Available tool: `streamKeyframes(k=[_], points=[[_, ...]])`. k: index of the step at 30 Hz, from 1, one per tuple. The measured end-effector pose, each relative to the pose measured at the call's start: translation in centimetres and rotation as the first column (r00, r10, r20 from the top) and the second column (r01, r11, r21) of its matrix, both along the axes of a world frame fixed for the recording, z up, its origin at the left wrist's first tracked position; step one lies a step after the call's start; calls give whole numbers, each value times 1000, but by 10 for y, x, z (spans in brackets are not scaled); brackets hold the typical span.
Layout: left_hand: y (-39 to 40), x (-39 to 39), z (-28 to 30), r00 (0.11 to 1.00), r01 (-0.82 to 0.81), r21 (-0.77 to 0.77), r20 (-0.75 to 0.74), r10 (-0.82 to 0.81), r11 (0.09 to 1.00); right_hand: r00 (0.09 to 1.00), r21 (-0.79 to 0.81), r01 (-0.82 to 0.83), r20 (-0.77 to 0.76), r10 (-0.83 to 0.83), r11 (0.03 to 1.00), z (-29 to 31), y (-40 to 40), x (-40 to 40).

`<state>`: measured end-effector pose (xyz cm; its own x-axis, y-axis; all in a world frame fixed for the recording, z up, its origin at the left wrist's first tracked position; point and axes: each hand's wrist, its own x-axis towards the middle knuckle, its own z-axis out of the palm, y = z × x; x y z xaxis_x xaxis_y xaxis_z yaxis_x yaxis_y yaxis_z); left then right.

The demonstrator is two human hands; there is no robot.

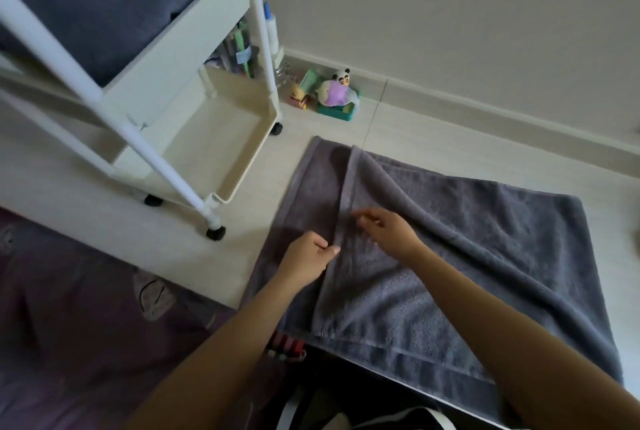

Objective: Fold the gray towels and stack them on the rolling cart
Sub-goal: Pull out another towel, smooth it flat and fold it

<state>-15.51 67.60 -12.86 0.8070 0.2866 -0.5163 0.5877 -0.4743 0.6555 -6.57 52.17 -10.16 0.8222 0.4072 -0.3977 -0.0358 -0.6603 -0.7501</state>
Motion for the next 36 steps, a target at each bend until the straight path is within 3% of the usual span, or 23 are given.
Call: streamKeyframes(k=[4, 8, 11, 14, 17, 20, 22, 25, 29, 31, 34, 36], points=[[-11, -12, 2, 985, 162, 103, -76, -154, 981, 930, -164, -329, 113, 349, 930, -6, 16, 15], [-13, -17, 11, 991, 126, -29, -43, -128, 992, 769, -408, -548, 98, 632, 730, -12, 29, 29], [-16, -27, 28, 998, 55, -94, 38, -51, 994, 619, -623, -576, 90, 780, 529, -5, 37, 41], [-26, -38, 48, 990, -41, -138, 131, 59, 990, 542, -702, -574, 61, 838, 422, 11, 39, 55], [-36, -50, 71, 962, -144, -354, 171, 215, 924, 523, -642, -619, 94, 847, 453, 46, 32, 69], [-19, -59, 85, 949, -216, -442, 117, 294, 871, 597, -362, -689, 210, 775, 628, 79, 36, 79], [8, -63, 75, 933, -284, -320, 127, 337, 904, 611, -275, -697, 257, 749, 662, 75, 59, 79], [42, -66, 40, 952, -286, 5, 112, 283, 958, 555, -382, -687, 273, 785, 618, 30, 99, 68], [48, -71, -1, 983, -180, 379, 90, 157, 908, 541, -445, -668, 261, 800, 597, -13, 124, 57], [46, -71, -5, 968, -248, 423, 150, 203, 871, 563, -469, -603, 322, 761, 645, -14, 131, 56], [51, -71, -5, 913, -407, 307, 170, 372, 860, 421, -620, -547, 376, 825, 562, -12, 147, 53], [56, -72, -6, 906, -424, 297, 153, 396, 856, 343, -701, -505, 372, 863, 503, -15, 157, 49]])
